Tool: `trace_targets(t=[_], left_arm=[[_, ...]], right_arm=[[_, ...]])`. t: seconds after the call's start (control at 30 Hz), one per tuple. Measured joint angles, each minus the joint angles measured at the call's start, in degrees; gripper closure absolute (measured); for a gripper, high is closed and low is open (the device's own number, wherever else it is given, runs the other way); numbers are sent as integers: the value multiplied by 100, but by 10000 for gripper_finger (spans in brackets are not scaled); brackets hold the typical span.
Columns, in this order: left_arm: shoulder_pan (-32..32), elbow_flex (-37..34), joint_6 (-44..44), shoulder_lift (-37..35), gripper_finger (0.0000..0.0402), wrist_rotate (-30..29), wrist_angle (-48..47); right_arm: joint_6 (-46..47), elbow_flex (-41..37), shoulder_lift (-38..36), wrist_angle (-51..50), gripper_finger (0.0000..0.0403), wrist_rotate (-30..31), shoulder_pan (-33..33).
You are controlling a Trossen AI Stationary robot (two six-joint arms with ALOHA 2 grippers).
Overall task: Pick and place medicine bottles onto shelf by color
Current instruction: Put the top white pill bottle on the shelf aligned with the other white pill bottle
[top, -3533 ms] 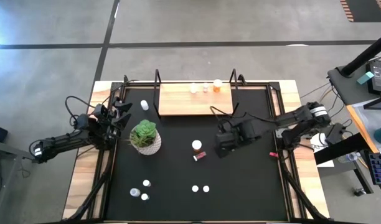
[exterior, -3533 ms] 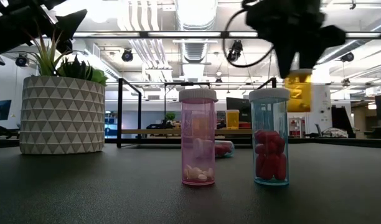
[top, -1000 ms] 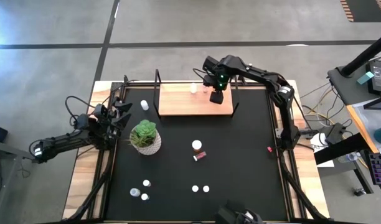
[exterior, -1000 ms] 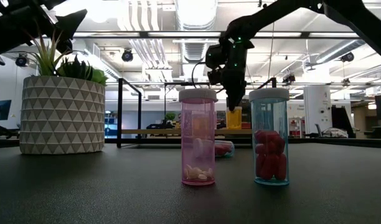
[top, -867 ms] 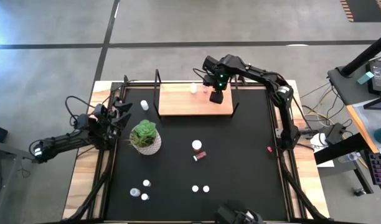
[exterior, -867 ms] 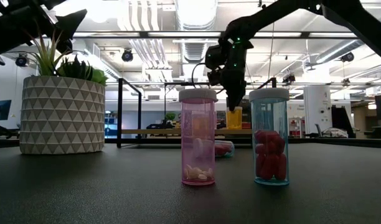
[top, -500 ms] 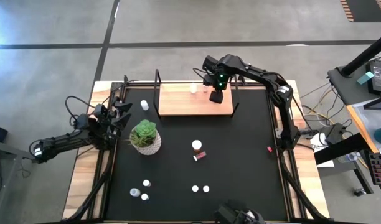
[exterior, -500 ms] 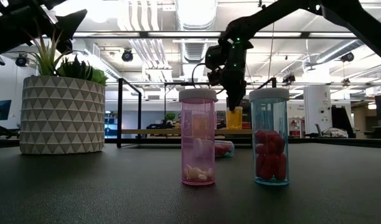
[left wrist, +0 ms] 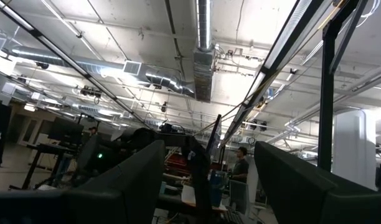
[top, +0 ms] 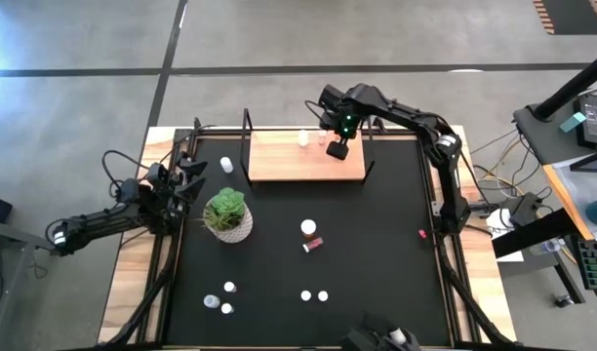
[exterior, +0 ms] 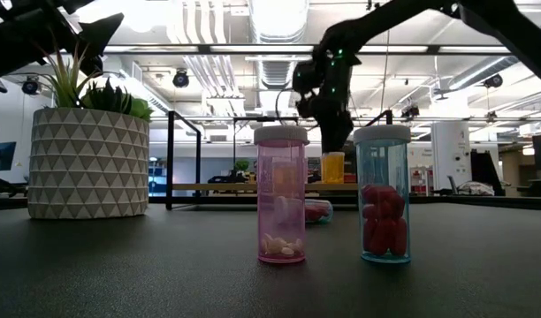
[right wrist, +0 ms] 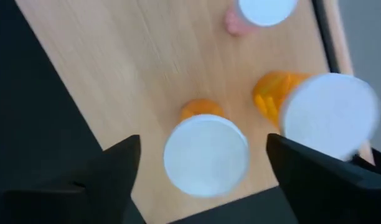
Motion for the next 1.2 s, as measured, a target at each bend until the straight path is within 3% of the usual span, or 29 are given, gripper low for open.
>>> trace_targets(t=[0.17, 0.53, 0.7, 1.07, 1.2], left_arm=[[0, 0, 0, 0, 168, 1, 0], [0, 2, -1, -1, 168, 1, -1], [0, 2, 0, 0, 168, 1, 0], [0, 0, 0, 0, 168, 1, 0], [0, 2, -1, -2, 168, 1, -1]], right_arm=[[306, 0, -446, 0, 27, 134, 10], [1071, -253, -1942, 271, 23, -136, 32], [1102, -1330, -2925, 1383, 23, -156, 94], [1442, -4626, -5260, 4915, 23, -175, 102], [1473, -5373, -5917, 5554, 23, 241, 102]])
